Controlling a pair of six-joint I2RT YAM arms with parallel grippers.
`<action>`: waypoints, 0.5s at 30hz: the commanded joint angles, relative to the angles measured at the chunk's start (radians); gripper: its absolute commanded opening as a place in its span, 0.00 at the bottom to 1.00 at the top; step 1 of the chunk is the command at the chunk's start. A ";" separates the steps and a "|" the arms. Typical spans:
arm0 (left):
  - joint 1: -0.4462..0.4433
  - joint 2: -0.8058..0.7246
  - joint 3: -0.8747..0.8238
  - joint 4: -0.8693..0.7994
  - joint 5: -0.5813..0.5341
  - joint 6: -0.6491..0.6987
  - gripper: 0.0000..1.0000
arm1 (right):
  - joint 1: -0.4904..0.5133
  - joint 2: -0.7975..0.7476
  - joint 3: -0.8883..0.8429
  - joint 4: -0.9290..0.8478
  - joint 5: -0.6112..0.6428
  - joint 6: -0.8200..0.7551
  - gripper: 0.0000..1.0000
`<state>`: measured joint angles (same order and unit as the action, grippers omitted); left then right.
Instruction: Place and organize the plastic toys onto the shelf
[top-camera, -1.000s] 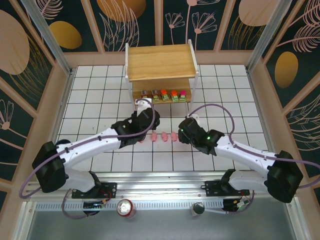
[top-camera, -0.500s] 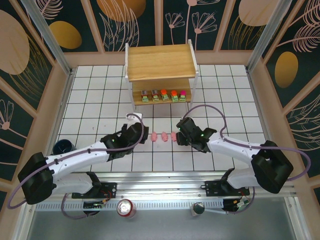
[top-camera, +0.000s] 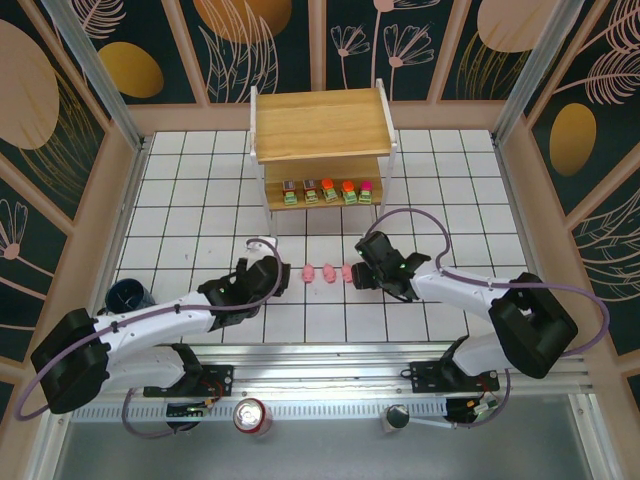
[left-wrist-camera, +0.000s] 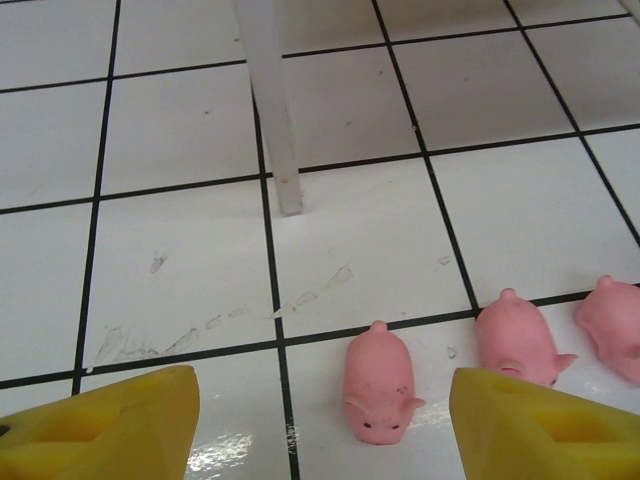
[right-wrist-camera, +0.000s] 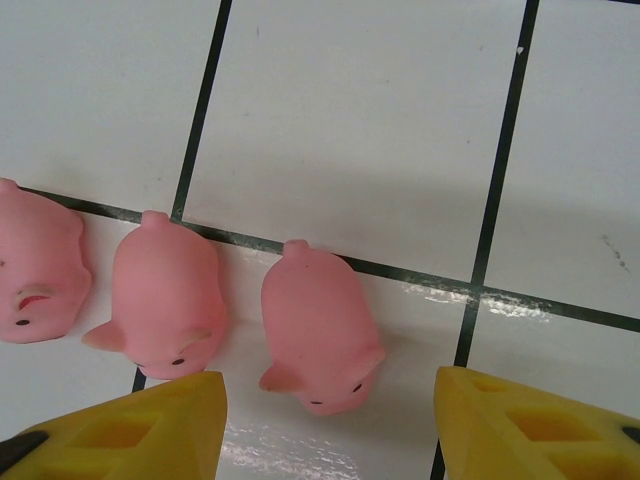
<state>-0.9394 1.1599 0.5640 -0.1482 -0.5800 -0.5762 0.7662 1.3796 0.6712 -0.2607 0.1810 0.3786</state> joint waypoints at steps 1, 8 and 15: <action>0.019 -0.016 -0.024 0.048 0.014 -0.010 0.67 | -0.008 0.017 -0.008 0.015 -0.005 -0.014 0.58; 0.060 -0.016 -0.058 0.086 0.052 0.002 0.68 | -0.012 0.056 0.002 0.026 -0.005 -0.019 0.55; 0.080 -0.008 -0.074 0.109 0.068 0.023 0.68 | -0.015 0.103 0.035 0.032 0.008 -0.038 0.54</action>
<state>-0.8684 1.1599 0.5034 -0.0734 -0.5259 -0.5743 0.7589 1.4631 0.6743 -0.2481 0.1814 0.3645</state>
